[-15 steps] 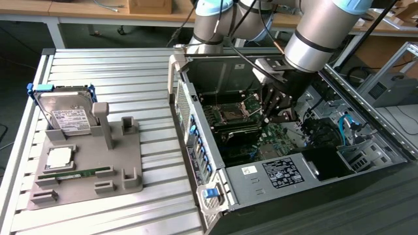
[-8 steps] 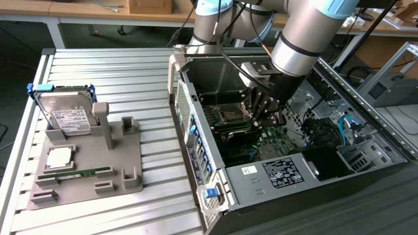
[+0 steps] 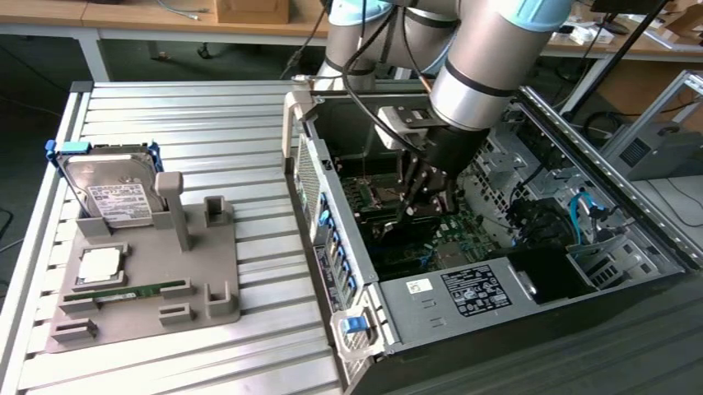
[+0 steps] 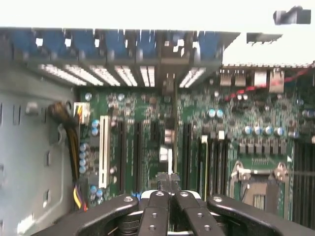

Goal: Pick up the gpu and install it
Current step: 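Press down on the gpu until it lock into place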

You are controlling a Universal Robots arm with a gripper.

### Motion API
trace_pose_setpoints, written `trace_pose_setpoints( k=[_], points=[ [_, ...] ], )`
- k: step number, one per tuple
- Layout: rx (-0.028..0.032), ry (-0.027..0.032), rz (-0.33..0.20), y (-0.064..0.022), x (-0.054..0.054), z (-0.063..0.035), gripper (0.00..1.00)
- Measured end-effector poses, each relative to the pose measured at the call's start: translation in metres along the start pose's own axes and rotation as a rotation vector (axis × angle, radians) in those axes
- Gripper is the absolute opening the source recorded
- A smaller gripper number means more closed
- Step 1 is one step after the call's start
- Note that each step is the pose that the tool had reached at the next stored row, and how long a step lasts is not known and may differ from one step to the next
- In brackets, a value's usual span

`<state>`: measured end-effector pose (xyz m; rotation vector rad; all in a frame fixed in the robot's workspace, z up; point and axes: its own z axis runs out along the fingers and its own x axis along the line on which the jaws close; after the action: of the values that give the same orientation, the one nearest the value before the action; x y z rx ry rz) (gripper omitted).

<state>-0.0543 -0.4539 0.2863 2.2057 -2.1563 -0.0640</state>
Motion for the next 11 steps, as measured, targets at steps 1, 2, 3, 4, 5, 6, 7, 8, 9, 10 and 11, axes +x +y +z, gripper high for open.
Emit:
trace_pose_setpoints(
  k=[1, 2, 3, 4, 5, 6, 7, 8, 9, 10, 11],
  points=[
    [-0.0001, 0.0001, 0.000, 0.0026, -0.001, 0.0004, 0.11],
    [0.0000, -0.0002, 0.000, 0.0048, -0.002, 0.0009, 0.11],
    [0.0001, -0.0001, 0.000, 0.0068, -0.004, 0.0013, 0.11],
    [0.0001, -0.0001, 0.000, 0.0092, -0.005, 0.0018, 0.11],
    [0.0002, -0.0003, 0.000, 0.0120, -0.005, 0.0024, 0.11],
    [0.0003, -0.0002, 0.000, 0.0151, -0.005, 0.0029, 0.11],
    [0.0003, -0.0002, 0.000, 0.0176, -0.005, 0.0034, 0.11],
    [0.0002, -0.0001, 0.000, 0.0200, -0.006, 0.0039, 0.11],
    [0.0002, 0.0000, 0.000, 0.0235, -0.007, 0.0047, 0.11],
    [0.0003, -0.0001, 0.000, 0.0276, -0.008, 0.0058, 0.11],
    [0.0003, -0.0002, 0.000, 0.0291, -0.008, 0.0062, 0.11]
  ],
)
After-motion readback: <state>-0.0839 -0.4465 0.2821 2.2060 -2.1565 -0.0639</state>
